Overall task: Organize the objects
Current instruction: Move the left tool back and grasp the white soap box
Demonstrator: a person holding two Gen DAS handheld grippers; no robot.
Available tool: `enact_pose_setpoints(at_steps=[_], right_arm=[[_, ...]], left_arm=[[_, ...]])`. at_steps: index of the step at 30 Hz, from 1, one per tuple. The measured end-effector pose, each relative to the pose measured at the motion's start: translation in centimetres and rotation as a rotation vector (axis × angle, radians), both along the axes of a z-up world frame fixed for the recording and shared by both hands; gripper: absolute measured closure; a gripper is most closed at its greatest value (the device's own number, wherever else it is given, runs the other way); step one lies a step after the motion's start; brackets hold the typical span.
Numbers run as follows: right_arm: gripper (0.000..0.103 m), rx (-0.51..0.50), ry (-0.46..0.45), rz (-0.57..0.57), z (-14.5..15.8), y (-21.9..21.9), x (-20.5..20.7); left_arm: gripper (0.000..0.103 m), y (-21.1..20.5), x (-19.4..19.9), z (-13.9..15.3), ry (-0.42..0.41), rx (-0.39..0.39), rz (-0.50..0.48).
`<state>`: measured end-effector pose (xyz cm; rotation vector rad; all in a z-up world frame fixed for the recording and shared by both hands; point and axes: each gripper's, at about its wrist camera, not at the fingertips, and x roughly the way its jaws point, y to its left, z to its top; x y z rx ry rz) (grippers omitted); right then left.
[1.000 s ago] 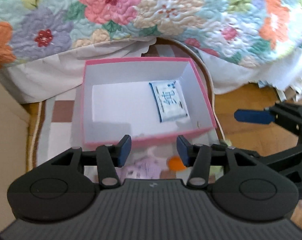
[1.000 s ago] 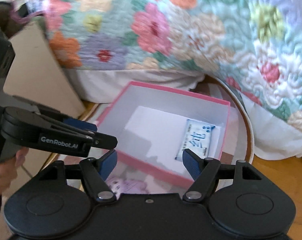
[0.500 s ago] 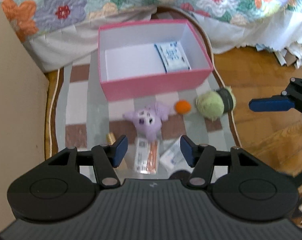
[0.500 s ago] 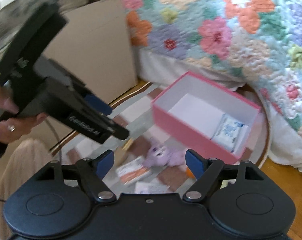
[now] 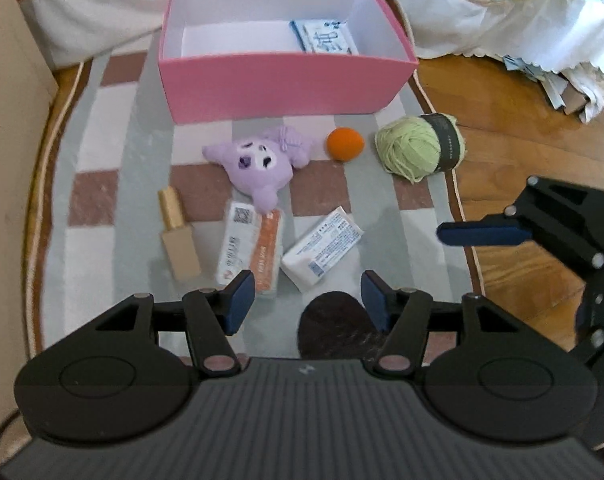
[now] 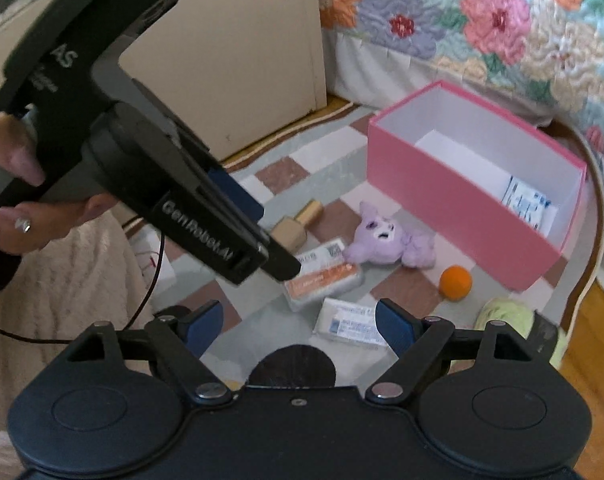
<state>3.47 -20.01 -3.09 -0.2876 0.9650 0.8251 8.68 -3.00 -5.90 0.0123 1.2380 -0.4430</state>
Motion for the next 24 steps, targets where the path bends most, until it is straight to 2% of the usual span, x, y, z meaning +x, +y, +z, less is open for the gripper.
enact_pose_setpoints(at_steps=[4,7,11,14,17,21,24], right_arm=[[0.017,-0.012,-0.029,0.026,-2.4,0.0,-0.2],[0.017,-0.021,-0.048,0.033,-4.5,-0.1,0.1],[0.017,-0.035,-0.042,0.001,-7.4,-0.4,1.3],[0.017,-0.032,-0.036,-0.017,-9.3,-0.6,2.1],[0.017,-0.034,-0.043,-0.013,-10.9,-0.5,2.5],[0.017,-0.119,-0.145,0.052,-12.7,0.6,2.1],[0.017,-0.109,-0.111,0.040,-13.4,0.7,2.8]], left_arm=[[0.045,-0.7,0.0,-2.4,0.012,-0.005,0.057],[0.047,-1.0,0.1,-4.4,0.050,-0.029,0.117],[0.050,-1.2,0.0,-7.2,0.102,-0.092,0.219],[0.052,-1.5,-0.2,-8.6,0.096,-0.117,0.267],[0.052,-0.9,-0.1,-9.9,0.134,-0.165,0.380],[0.053,-1.3,0.0,-10.6,0.107,-0.140,0.394],[0.058,-0.9,0.2,-11.8,0.133,-0.179,0.437]])
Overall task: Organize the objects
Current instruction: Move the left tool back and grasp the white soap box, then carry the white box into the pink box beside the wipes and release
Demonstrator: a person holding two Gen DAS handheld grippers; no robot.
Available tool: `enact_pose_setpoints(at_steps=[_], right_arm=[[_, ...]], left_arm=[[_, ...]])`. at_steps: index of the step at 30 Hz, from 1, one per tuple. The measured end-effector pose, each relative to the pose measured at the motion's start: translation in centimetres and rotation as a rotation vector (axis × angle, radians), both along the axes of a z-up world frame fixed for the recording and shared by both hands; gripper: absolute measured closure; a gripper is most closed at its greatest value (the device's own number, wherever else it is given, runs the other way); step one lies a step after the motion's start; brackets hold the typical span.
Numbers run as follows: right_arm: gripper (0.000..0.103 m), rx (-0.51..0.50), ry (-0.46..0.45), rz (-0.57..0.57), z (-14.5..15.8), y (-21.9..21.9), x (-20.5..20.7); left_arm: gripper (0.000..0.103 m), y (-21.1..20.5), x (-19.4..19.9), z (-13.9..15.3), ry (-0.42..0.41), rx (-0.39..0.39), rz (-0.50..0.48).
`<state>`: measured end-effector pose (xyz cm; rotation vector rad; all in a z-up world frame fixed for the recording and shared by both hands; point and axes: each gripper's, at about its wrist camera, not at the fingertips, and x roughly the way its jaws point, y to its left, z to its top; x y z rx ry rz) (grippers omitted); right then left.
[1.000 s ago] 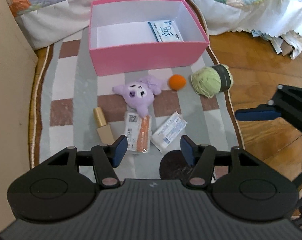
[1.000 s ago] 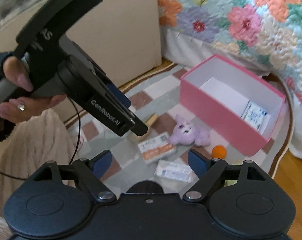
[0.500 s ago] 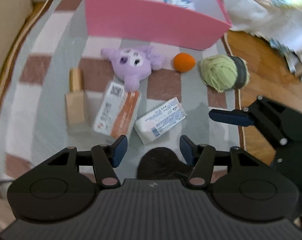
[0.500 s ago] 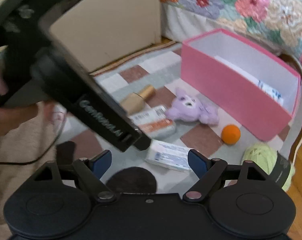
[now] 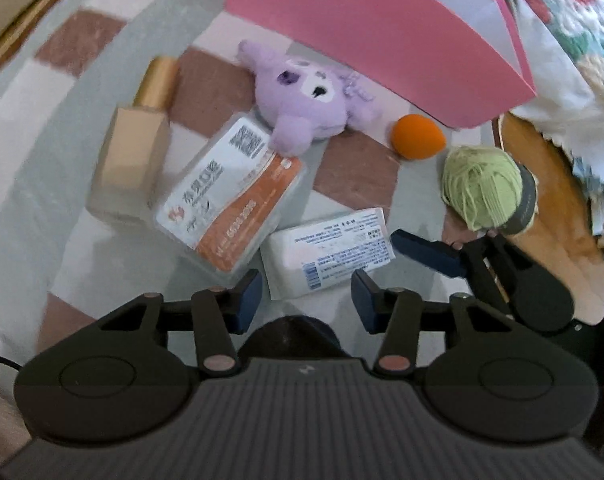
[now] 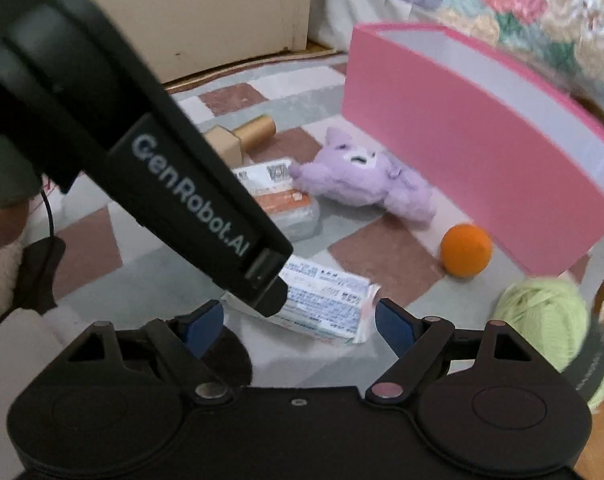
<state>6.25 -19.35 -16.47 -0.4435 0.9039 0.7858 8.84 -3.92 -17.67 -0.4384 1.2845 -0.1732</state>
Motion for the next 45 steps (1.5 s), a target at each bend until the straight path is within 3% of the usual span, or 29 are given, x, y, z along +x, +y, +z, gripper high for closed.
enact_pose_setpoints(at_steps=[4,9,12,16,21,25,28,31,34,39,45], right_arm=[[0.016,0.021,0.017,-0.024,-0.6,-0.2,0.6],[0.016,0.081,0.111,-0.093,-1.3,-0.9,1.9],[0.016,0.138,0.113,-0.107,-0.9,-1.4,1.5],[0.015,0.164,0.082,-0.149,0.6,-1.7,0.5],[0.015,0.177,0.153,-0.174,0.3,-2.3,0.1],[0.015,0.178,0.147,-0.216,0.4,-2.5,-0.8],[0.016,0.200,0.158,-0.242,1.3,-2.7,-1.2],[0.022,0.145,0.153,-0.250,2.4,-2.1,-1.9],[0.023,0.098,0.109,-0.242,3.8,-1.4,-3.0],[0.029,0.105,0.063,-0.260,7.0,-1.1,-3.6],[0.040,0.058,-0.070,-0.239,11.4,-0.1,-4.2]], left_arm=[[0.060,-0.2,-0.3,-1.3,-0.023,0.035,0.013],[0.060,-0.9,-0.7,-1.2,-0.097,0.051,0.009],[0.062,-0.8,-0.9,-1.2,-0.120,0.022,-0.003],[0.061,0.3,-1.3,-1.7,-0.068,-0.095,0.028],[0.063,0.1,-1.5,-1.7,-0.071,-0.075,0.022],[0.063,-0.3,-2.0,-1.1,-0.069,-0.064,-0.020],[0.065,-0.3,-2.4,-0.2,-0.061,-0.051,-0.065],[0.066,-0.1,-3.0,1.1,-0.047,-0.050,-0.093],[0.067,0.2,-3.7,2.8,-0.075,-0.047,-0.106],[0.067,1.2,-4.0,6.5,-0.122,-0.053,-0.134],[0.067,1.7,-3.5,11.5,-0.195,-0.041,-0.147]])
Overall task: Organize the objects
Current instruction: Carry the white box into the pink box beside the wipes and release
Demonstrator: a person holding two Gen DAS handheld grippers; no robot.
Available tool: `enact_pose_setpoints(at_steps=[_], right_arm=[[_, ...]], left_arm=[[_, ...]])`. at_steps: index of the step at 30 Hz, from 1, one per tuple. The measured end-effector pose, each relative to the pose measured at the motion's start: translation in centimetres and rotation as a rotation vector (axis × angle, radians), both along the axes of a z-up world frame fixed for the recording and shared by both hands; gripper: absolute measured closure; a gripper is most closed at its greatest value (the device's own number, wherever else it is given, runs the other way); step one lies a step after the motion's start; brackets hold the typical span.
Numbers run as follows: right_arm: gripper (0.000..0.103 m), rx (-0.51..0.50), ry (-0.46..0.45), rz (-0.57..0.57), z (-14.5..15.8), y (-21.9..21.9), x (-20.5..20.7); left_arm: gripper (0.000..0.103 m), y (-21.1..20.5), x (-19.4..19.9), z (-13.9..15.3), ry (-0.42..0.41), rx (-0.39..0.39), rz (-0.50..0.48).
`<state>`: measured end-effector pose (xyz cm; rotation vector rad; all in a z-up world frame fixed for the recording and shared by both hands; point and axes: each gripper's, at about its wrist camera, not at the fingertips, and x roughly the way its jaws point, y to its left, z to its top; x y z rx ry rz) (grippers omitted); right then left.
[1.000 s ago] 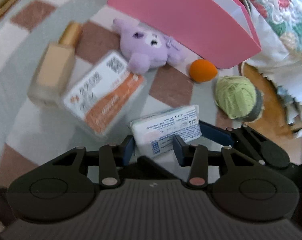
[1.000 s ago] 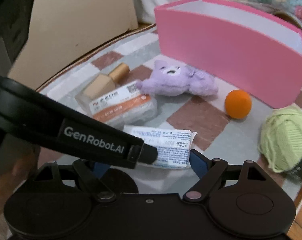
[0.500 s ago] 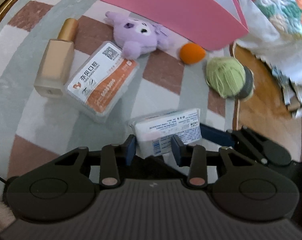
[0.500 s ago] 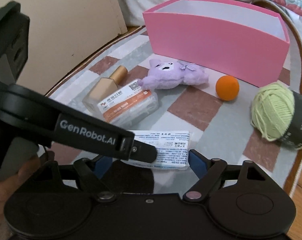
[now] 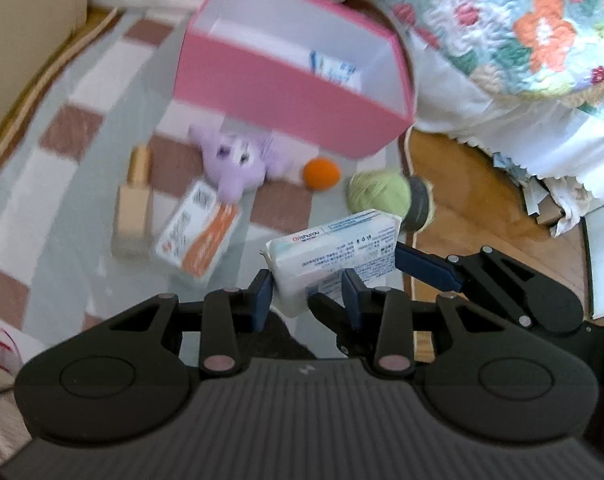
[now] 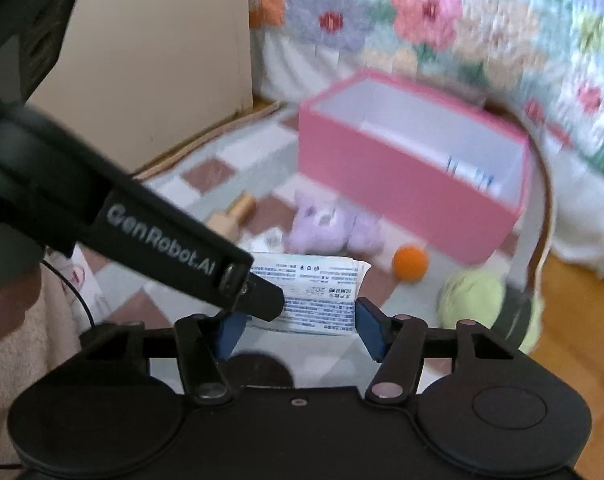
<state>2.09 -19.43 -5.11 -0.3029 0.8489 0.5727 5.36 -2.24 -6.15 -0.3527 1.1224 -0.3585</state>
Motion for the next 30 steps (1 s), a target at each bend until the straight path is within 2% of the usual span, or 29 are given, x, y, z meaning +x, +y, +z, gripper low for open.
enact_pose_setpoints(at_steps=[9,14,18,22,30], right_arm=[[0.043,0.033,-0.073,0.027,5.9,0.8,3.0],[0.046,0.041,-0.057,0.028,8.1,1.7,6.8],[0.046,0.008,-0.048,0.029,8.5,1.9,10.3],[0.046,0.026,-0.001,0.026,7.6,1.2,14.9],[0.046,0.060,0.131,-0.049,1.2,0.6,24.0]], left_arm=[[0.067,1.6,4.9,5.8,-0.057,-0.035,-0.054],[0.067,1.3,9.0,7.2,-0.082,-0.014,-0.041],[0.066,0.9,13.4,6.6,-0.061,-0.013,-0.035],[0.066,-0.1,18.3,4.7,-0.035,0.014,-0.044],[0.066,-3.5,27.3,-1.3,0.044,0.080,-0.062]])
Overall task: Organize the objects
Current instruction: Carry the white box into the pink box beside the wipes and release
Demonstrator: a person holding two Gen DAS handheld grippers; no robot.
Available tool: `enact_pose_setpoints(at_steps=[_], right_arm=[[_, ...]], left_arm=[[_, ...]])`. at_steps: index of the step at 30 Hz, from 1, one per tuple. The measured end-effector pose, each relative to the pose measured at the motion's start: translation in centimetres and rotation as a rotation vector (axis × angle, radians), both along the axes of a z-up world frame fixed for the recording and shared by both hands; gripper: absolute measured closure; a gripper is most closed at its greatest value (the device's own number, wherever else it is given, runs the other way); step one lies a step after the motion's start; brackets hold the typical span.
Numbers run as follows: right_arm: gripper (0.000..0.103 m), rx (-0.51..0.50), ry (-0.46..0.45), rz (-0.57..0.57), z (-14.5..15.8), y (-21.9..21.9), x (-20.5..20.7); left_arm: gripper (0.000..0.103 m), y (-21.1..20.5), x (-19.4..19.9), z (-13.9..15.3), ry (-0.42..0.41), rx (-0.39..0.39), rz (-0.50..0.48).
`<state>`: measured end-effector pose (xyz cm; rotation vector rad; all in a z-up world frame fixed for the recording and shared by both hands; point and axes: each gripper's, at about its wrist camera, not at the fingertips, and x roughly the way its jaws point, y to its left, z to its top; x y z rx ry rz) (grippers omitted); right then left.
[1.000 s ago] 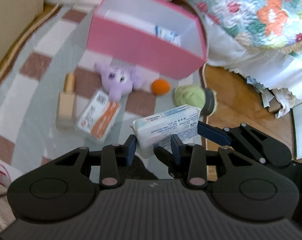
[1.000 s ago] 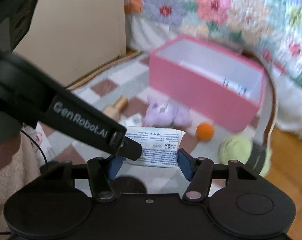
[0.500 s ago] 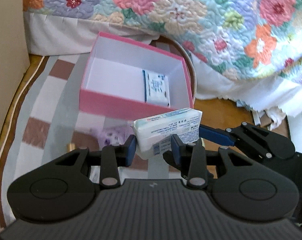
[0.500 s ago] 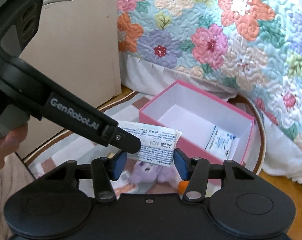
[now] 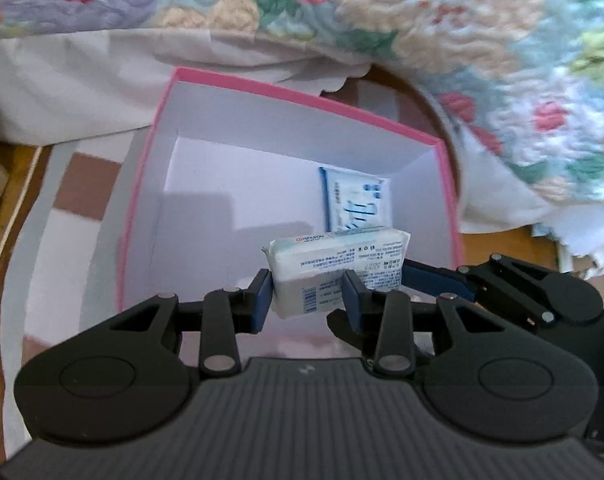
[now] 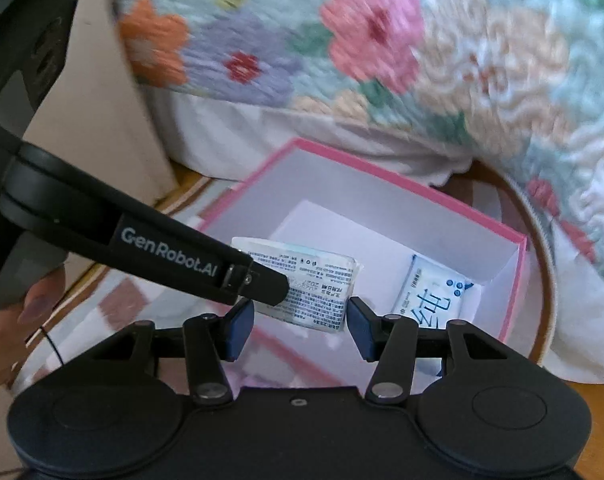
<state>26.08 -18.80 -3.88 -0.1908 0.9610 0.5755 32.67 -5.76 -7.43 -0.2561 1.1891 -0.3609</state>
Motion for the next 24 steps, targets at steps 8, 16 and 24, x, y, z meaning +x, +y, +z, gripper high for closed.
enact_pose_setpoints(at_steps=[8,16,24], right_arm=[[0.046,0.093,0.168,-0.148,-6.7,-1.3,6.8],[0.046,0.087,0.256,-0.221,-10.5,-1.4,9.8],[0.039,0.013,0.180,-0.228,-9.9,-1.9,8.3]], left_arm=[[0.067,-1.7,5.1,-5.2,0.060,0.036,0.010],[0.067,-3.0,6.8,-8.2,0.086,0.069,0.018],[0.050,-3.2,4.8,-5.9,-0.023,0.162,0.000]])
